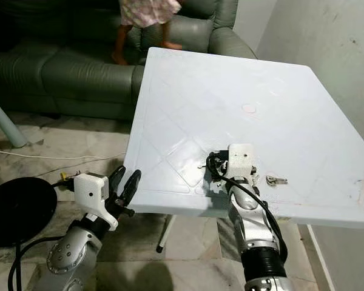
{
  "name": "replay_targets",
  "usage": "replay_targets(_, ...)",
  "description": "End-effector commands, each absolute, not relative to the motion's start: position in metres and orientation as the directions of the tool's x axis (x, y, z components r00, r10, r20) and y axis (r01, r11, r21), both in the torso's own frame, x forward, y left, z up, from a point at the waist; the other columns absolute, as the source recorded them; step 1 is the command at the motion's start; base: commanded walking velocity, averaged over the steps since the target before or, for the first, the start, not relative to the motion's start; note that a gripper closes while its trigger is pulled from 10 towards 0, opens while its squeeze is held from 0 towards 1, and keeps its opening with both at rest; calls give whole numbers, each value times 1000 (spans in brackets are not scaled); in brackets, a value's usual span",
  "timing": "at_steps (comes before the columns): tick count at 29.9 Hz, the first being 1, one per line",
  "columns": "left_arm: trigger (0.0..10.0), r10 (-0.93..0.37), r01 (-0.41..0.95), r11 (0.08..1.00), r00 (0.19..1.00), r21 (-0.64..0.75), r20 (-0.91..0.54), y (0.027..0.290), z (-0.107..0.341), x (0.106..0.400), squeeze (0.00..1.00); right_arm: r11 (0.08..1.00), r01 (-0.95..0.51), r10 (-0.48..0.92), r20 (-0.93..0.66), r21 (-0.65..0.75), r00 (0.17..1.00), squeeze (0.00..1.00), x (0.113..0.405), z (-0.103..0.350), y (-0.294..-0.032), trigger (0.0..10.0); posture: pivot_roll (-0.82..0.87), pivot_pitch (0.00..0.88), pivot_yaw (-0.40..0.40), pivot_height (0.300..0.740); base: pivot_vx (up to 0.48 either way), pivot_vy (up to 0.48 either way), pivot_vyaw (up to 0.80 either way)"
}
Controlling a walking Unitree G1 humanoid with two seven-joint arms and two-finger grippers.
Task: Hang keys on a hook
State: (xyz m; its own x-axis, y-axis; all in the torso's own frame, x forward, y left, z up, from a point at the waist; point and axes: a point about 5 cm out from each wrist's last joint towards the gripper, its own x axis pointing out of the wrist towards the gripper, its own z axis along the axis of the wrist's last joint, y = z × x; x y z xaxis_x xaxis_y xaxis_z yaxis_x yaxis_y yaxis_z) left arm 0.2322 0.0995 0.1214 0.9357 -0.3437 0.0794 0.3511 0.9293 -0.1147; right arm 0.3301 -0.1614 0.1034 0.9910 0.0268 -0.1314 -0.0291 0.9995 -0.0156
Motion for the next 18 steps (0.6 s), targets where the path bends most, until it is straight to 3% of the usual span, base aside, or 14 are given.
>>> replay_targets(1,10000,-354,362,925,932,-114,83,96,124,229,0,1000,-22,21,-134,-11,991,0,326,98,-170,1725,158,133,-130,740,0,0,0)
replay_targets(2,10000,-353,361,926,932,-115,83,95,124,229,0,999,-28,25,-140,-17,990,0,325,96,-172,0,157,135,-130,740,0,0,0)
replay_targets(18,10000,-343,351,930,936,-113,81,95,125,228,0,997,-30,20,-157,-65,987,0,322,90,-181,0,155,147,-131,740,0,0,0)
